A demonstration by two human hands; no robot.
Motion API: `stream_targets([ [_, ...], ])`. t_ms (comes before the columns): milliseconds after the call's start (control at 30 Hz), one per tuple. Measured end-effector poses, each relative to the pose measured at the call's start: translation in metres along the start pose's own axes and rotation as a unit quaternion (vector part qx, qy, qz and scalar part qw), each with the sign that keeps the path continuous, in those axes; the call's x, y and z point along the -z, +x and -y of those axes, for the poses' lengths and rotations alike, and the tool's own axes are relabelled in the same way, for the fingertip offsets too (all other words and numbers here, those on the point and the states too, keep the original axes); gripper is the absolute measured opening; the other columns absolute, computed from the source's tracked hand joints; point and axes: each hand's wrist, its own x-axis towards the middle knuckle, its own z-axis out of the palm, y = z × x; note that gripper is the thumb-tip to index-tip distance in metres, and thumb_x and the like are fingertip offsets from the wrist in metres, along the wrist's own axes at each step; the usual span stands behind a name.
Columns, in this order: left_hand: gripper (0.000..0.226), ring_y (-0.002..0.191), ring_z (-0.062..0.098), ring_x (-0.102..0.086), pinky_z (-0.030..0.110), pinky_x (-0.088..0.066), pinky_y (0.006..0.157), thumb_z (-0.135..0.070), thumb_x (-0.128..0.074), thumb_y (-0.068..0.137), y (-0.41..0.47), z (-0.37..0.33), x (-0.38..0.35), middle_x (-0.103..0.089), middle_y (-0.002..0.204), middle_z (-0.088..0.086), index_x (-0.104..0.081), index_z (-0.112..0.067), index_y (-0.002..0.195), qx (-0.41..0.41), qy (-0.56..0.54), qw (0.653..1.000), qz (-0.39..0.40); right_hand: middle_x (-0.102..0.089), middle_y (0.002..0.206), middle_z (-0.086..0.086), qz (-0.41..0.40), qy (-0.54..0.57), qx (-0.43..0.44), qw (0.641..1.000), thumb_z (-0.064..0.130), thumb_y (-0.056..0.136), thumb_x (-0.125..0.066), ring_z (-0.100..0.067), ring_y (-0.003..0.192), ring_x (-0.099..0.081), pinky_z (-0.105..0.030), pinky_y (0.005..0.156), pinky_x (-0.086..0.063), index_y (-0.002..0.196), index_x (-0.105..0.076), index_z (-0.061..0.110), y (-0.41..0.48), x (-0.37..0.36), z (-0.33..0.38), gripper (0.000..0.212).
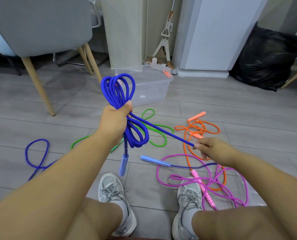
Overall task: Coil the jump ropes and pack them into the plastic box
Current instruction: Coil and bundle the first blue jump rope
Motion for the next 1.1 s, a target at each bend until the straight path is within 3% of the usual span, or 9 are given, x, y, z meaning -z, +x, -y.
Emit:
stream_targets([
  [167,0.023,0.053,0.015,-0.038,0.027,-0.038,0.051,-0.017,-0.06,0.091,0.005,0.0,0.003,-0.04,0.061,0.002,-0.047,-0.011,0.072,0.003,0.01,1.0,0.009,-0.06,0.076,-0.005,-0.03,-0.055,-0.005,0.998,0.028,0.096,-0.048,-0.021,0.072,-0.053,-0.028,0.061,-0.038,0.092,-0.06,0.008,0.002,0.0,0.011,0.023],
  [333,0.033,0.054,0.017,-0.032,0.032,-0.033,0.057,-0.017,-0.061,0.09,0.007,0.007,0.001,-0.033,0.057,0.002,-0.04,-0.014,0.065,-0.011,0.08,0.996,0.043,-0.057,0.074,-0.001,-0.065,-0.13,0.115,0.983,0.03,0.095,-0.048,-0.018,0.072,-0.051,-0.029,0.062,-0.033,0.088,-0.062,0.013,-0.015,0.007,0.064,0.023],
  [433,0.018,0.058,0.018,-0.045,0.031,-0.041,0.06,-0.021,-0.06,0.09,0.003,0.013,-0.004,-0.05,0.063,0.002,-0.053,-0.011,0.078,-0.021,0.154,0.985,0.081,-0.049,0.061,0.008,-0.029,-0.061,0.167,0.984,0.03,0.095,-0.049,-0.007,0.059,-0.046,-0.022,0.058,-0.035,0.078,-0.06,0.024,-0.028,0.012,0.094,0.021],
  [533,0.006,0.069,0.017,-0.062,0.031,-0.049,0.064,-0.019,-0.059,0.091,-0.005,0.016,-0.012,-0.063,0.072,0.003,-0.055,-0.015,0.09,-0.011,0.143,0.981,0.132,-0.051,0.062,0.007,-0.028,0.028,0.165,0.986,0.03,0.095,-0.049,-0.004,0.053,-0.046,-0.018,0.053,-0.036,0.074,-0.062,0.026,-0.03,0.012,0.11,0.024],
  [667,0.009,0.057,0.01,-0.063,0.027,-0.05,0.058,-0.016,-0.058,0.092,-0.014,0.018,-0.019,-0.062,0.072,0.001,-0.057,-0.007,0.091,-0.008,0.139,0.975,0.174,-0.048,0.049,0.011,-0.056,0.12,0.143,0.981,0.026,0.095,-0.049,0.002,0.042,-0.042,-0.01,0.045,-0.032,0.061,-0.055,0.027,-0.025,0.008,0.117,0.035],
  [733,0.016,0.059,0.016,-0.063,0.031,-0.053,0.062,-0.016,-0.058,0.092,-0.018,0.019,-0.021,-0.066,0.073,0.007,-0.062,-0.001,0.093,-0.009,0.143,0.97,0.197,-0.051,0.049,0.012,-0.07,0.148,0.134,0.977,0.025,0.095,-0.05,0.001,0.039,-0.041,-0.01,0.042,-0.03,0.056,-0.051,0.028,-0.025,0.006,0.12,0.039],
  [833,0.015,0.058,0.016,-0.066,0.026,-0.056,0.058,-0.015,-0.056,0.093,-0.024,0.018,-0.025,-0.07,0.069,0.003,-0.065,-0.005,0.087,0.01,0.1,0.973,0.209,-0.057,0.063,0.0,-0.096,0.159,0.121,0.975,0.032,0.093,-0.051,0.001,0.039,-0.042,-0.01,0.042,-0.032,0.062,-0.059,0.019,-0.022,0.002,0.122,0.035],
  [933,0.022,0.054,0.014,-0.064,0.023,-0.054,0.054,-0.019,-0.054,0.094,-0.028,0.016,-0.027,-0.066,0.063,0.0,-0.064,-0.009,0.078,0.022,0.078,0.975,0.205,-0.051,0.059,0.006,-0.118,0.136,0.113,0.977,0.036,0.093,-0.051,0.003,0.043,-0.044,-0.009,0.046,-0.035,0.076,-0.064,0.009,-0.018,-0.001,0.123,0.035],
  [1100,0.03,0.058,0.016,-0.062,0.027,-0.053,0.059,-0.029,-0.054,0.094,-0.03,0.013,-0.027,-0.059,0.06,0.001,-0.063,-0.013,0.07,0.036,0.064,0.971,0.225,-0.049,0.041,0.013,-0.148,0.121,0.111,0.975,0.037,0.092,-0.052,0.002,0.04,-0.044,-0.011,0.044,-0.033,0.06,-0.053,0.019,-0.015,0.001,0.119,0.037],
])
